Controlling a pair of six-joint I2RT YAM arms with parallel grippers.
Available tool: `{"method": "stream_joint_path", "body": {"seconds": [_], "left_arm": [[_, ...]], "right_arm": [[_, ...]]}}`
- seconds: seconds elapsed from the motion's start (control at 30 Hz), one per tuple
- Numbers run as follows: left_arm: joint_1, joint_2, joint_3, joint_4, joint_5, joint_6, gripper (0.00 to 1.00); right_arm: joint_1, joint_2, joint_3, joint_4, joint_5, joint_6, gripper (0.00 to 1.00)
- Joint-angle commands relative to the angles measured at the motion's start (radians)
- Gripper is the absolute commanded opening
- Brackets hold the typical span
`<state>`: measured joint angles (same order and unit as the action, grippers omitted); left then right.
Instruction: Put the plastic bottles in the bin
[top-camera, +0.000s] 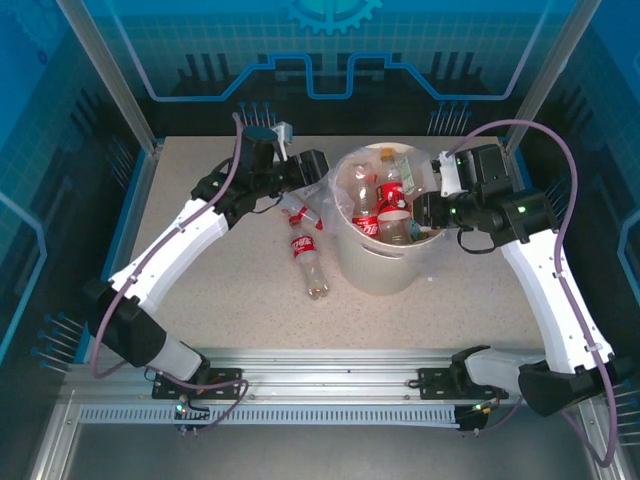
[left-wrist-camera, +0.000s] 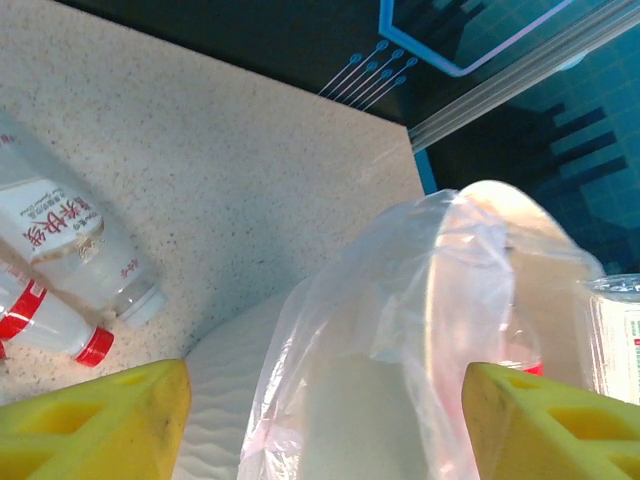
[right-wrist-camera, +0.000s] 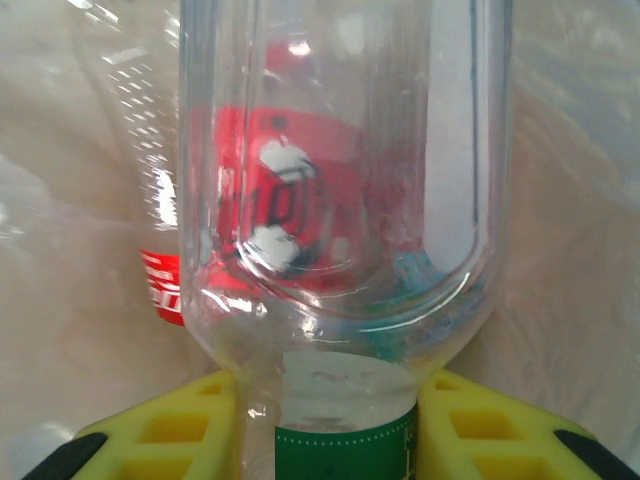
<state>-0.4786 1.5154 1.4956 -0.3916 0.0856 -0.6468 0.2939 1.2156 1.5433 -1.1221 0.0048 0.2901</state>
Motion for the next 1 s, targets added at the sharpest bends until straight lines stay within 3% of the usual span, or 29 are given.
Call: {"method": "stream_joint_path", "body": {"seconds": [0.0, 0.07, 0.2, 0.33, 0.47, 0.6, 0.73, 0.97], "left_arm": [[-0.018, 0.023, 0.034, -0.022, 0.022, 0.02, 0.72], [-0.022, 0.037, 0.038, -0.023, 0.02, 0.02, 0.72], [-0.029, 0.062, 0.044, -0.024, 0.023, 0.015, 0.71], [-0.029, 0.065, 0.047, -0.027, 0.022, 0.016, 0.71], [-0.028, 0.057, 0.048, -0.031, 0.014, 0.018, 0.71], [-0.028, 0.034, 0.042, -0.032, 0.006, 0.018, 0.7], [-0.025, 0.003, 0.02, -0.025, -0.006, 0.017, 0.7], [-0.008, -0.01, -0.011, -0.003, 0.006, -0.011, 0.69]], "right_arm": [[-0.026, -0.031, -0.036, -0.005, 0.023, -0.016, 0.28], [-0.034, -0.031, -0.046, -0.001, 0.019, -0.021, 0.32], [-0.034, -0.03, -0.01, -0.021, -0.004, -0.049, 0.58], [-0.037, -0.002, 0.112, -0.077, 0.027, -0.105, 0.65], [-0.039, 0.039, 0.196, -0.061, 0.031, -0.137, 0.63], [-0.035, 0.104, 0.224, -0.013, -0.023, -0.125, 0.5], [-0.025, 0.137, 0.187, 0.026, -0.032, -0.12, 0.4], [0.031, 0.153, 0.065, 0.122, -0.065, -0.079, 0.35]]}}
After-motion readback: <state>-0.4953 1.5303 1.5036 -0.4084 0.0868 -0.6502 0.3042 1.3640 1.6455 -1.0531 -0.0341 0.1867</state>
